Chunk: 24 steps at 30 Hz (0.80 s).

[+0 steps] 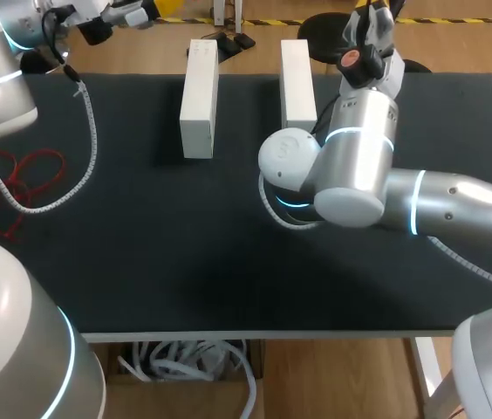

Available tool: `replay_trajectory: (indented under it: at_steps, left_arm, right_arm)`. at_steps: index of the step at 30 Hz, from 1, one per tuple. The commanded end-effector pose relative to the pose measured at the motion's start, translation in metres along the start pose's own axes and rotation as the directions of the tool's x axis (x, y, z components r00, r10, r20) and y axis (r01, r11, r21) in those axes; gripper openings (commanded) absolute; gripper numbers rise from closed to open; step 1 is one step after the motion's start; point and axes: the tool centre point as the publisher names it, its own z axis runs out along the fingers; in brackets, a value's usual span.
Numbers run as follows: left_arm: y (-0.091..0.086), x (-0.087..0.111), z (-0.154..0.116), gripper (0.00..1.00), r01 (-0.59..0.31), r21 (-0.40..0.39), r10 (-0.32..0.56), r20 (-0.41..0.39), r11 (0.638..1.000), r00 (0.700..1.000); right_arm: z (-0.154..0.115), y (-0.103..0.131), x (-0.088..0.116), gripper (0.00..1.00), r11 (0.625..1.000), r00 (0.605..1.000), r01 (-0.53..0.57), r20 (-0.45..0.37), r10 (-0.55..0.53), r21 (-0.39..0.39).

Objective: Grab the tape and strap the tape.

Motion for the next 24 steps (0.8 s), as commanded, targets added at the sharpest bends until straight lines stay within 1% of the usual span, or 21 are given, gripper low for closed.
replay_trajectory:
  at_steps: [1, 2, 3, 16, 24]
  left_arm:
    - [0.000, -0.002, -0.001, 0.23, 0.000, -0.002, 0.000, -0.007, 1.000, 1.000]
    - [-0.001, -0.002, -0.001, 0.66, 0.001, -0.001, -0.001, -0.007, 1.000, 1.000]
    - [-0.001, -0.003, -0.001, 1.00, 0.002, 0.000, -0.002, -0.007, 1.000, 1.000]
    - [-0.003, -0.010, -0.002, 1.00, -0.003, 0.002, 0.003, -0.002, 1.000, 1.000]
    - [-0.003, -0.018, -0.001, 1.00, -0.010, 0.003, 0.010, -0.017, 1.000, 1.000]
  right_arm:
    - [0.000, -0.002, 0.001, 0.00, 1.000, 1.000, 0.002, 0.002, -0.002, -0.005]
    - [0.000, -0.002, 0.001, 0.00, 1.000, 1.000, 0.002, 0.002, -0.002, -0.005]
    - [0.000, -0.002, 0.001, 0.00, 1.000, 1.000, 0.002, 0.002, -0.002, -0.005]
    - [0.000, -0.002, 0.001, 0.00, 1.000, 1.000, 0.002, 0.002, -0.002, -0.005]
    - [0.000, -0.002, 0.001, 0.00, 1.000, 1.000, 0.002, 0.002, -0.002, -0.005]
